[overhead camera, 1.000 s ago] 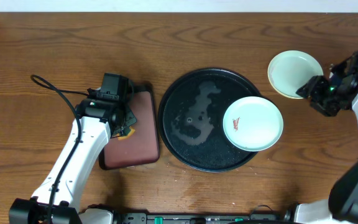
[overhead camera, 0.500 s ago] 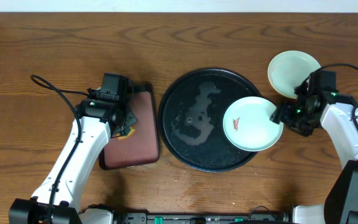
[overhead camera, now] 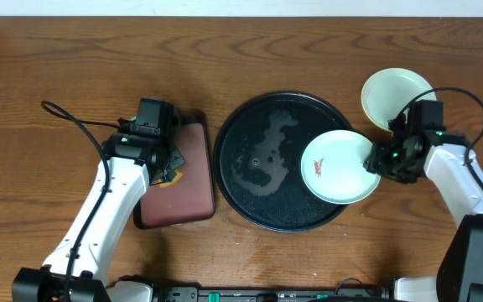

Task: Clean dirty plates on tray and stack at the side
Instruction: 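Grasp the remaining green plate rim with the right gripper, drag it center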

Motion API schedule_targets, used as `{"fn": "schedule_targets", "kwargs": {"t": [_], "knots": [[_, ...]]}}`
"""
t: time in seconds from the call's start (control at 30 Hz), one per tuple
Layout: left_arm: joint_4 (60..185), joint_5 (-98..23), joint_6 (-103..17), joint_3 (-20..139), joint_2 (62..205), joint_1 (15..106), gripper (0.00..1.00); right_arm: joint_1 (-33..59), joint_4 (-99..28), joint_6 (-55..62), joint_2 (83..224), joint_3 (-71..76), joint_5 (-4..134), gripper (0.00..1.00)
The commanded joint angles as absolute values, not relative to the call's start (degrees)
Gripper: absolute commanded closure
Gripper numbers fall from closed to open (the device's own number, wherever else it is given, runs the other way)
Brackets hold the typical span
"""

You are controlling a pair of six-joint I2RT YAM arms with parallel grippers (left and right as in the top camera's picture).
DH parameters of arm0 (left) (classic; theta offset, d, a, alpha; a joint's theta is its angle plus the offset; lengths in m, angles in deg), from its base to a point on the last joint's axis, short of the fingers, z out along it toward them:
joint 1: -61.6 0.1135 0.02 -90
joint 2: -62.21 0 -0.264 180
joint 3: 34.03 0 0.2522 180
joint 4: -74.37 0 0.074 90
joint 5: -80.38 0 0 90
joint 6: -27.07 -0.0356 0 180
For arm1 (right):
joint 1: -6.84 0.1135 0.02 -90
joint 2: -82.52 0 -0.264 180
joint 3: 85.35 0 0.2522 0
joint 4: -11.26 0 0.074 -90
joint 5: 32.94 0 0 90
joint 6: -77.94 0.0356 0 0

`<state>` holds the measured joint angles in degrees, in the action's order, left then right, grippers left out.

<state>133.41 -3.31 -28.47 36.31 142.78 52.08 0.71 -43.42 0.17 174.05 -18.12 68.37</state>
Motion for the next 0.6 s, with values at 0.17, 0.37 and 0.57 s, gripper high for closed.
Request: {"fn": "schedule_targets", "kwargs": {"t": [0.17, 0.37, 0.57], "knots": [[133.5, -3.2, -28.6, 35.4, 143.0, 52.3, 0.93, 1.3, -41.0, -0.6, 173.6, -20.4, 67.7, 0.87], [133.4, -3.2, -28.6, 35.4, 143.0, 52.3, 0.93, 1.4, -40.7, -0.6, 173.6, -20.4, 71.3, 0.99], [132.6, -3.2, -28.6, 35.4, 143.0, 52.3, 0.93, 4.8, -36.6, -0.5, 173.6, -20.4, 78.8, 0.99]]}}
